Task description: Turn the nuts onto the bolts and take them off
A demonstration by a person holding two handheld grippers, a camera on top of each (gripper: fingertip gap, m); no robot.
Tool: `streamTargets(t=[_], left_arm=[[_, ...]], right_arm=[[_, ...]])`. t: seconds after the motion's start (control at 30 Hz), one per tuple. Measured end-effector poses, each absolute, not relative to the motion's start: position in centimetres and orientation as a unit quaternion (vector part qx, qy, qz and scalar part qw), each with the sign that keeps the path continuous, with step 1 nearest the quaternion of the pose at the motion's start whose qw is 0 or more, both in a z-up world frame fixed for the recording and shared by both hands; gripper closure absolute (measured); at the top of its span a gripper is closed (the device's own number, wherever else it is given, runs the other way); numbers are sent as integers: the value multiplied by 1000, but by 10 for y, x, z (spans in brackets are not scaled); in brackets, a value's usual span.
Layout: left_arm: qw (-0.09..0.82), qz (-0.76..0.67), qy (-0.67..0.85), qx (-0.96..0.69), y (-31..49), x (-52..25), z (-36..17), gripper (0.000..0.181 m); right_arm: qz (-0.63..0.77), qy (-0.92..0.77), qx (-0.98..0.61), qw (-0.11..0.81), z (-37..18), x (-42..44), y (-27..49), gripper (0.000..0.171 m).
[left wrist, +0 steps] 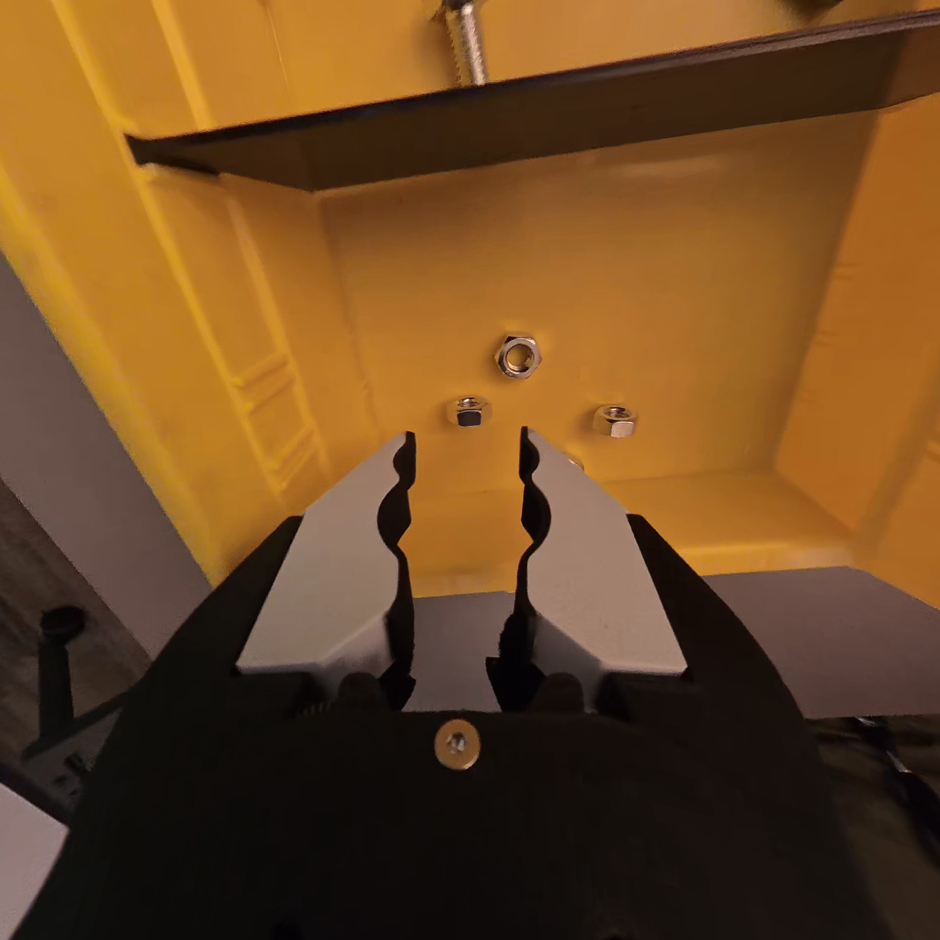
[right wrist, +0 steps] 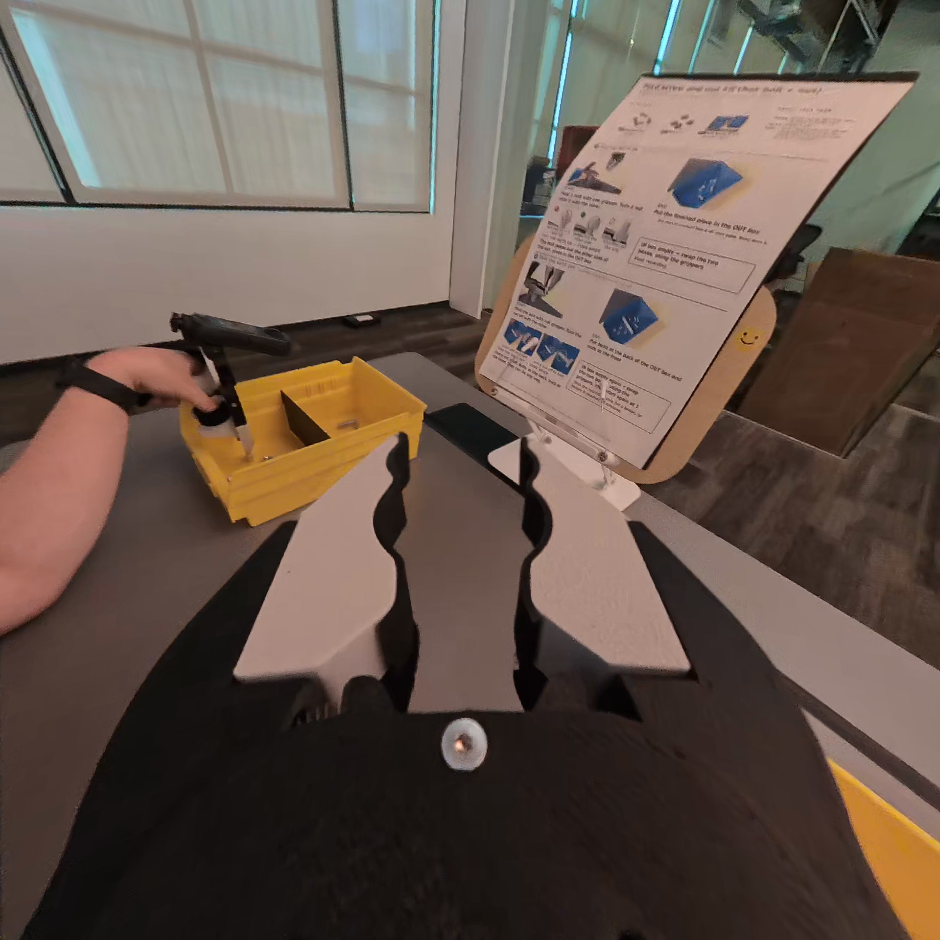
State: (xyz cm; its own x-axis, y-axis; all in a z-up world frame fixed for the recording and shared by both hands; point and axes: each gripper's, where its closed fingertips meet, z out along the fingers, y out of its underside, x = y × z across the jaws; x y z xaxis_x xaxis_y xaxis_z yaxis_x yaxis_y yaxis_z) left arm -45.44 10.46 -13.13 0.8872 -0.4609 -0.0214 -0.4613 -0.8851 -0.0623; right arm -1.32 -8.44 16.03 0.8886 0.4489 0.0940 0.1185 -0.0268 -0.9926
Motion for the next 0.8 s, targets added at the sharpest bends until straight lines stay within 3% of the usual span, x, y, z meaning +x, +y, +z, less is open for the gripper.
streamTargets(t=[0.27, 0.5, 0.8], left_arm=[[2, 9, 226, -974, 105, -454, -146, 148], [-23, -11, 213, -977, 101, -454, -155, 164], [-14, -32, 213, -976, 103, -451, -153, 164]], right_arm=[[38, -220, -766, 603, 132, -16, -67, 135], [28, -213, -767, 605, 134, -13, -70, 140], [11, -220, -776, 592, 127, -14, -65, 144]])
